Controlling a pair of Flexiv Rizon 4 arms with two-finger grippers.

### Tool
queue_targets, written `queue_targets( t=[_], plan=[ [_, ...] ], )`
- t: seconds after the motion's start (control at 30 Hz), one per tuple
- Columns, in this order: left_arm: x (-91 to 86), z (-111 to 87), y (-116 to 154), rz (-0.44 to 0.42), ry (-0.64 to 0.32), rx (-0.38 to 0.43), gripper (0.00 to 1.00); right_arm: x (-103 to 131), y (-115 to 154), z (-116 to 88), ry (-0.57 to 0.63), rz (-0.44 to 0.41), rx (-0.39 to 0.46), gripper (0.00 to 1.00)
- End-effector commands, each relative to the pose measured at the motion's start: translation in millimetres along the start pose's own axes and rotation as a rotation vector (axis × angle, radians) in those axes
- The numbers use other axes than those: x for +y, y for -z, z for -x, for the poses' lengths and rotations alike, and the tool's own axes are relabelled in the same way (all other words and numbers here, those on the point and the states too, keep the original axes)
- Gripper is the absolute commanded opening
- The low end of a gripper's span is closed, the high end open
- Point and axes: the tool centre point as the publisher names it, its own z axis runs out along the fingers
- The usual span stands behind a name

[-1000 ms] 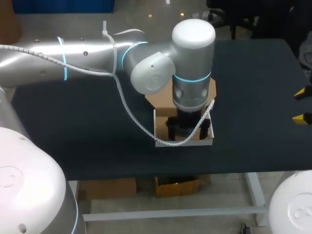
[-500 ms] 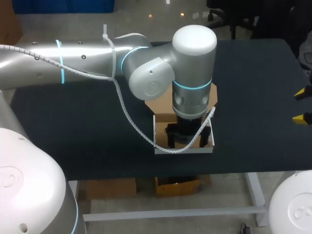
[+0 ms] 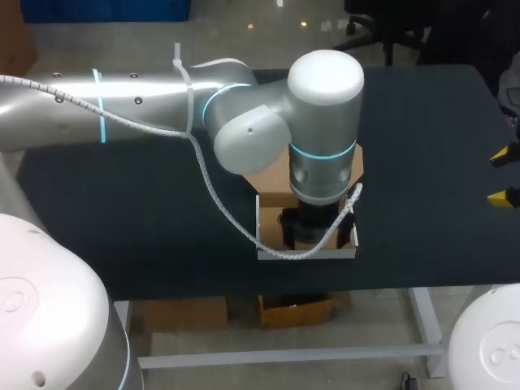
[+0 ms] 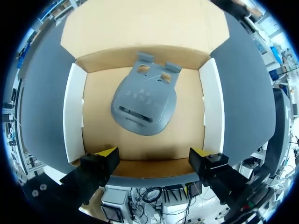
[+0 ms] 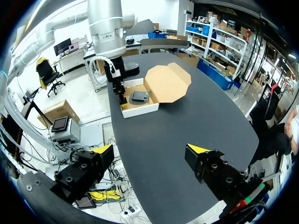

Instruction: Assemble the packaging by folding the flat box into shape, placing the metal phone stand inside, and closing the box properly

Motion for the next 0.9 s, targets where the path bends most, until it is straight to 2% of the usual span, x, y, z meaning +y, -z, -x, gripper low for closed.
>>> queue_targets(
  t=[0.03, 0.4, 0.9],
  plan=[
    [3.7, 9.2, 20.7, -0.045, -0.003, 0.022, 1.0, 0.2, 1.1, -1.3, 0.0, 0.0, -0.001, 1.0],
    [-1.5, 25.5, 54.8, -0.122, -0.052, 0.096, 1.0, 0.2, 1.1, -1.3, 0.0, 0.0, -0.001, 1.0],
    [-18.8, 63.6, 83.7, -0.198, -0.145, 0.182, 1.0, 0.2, 1.1, -1.3, 0.0, 0.0, -0.001, 1.0]
  ],
)
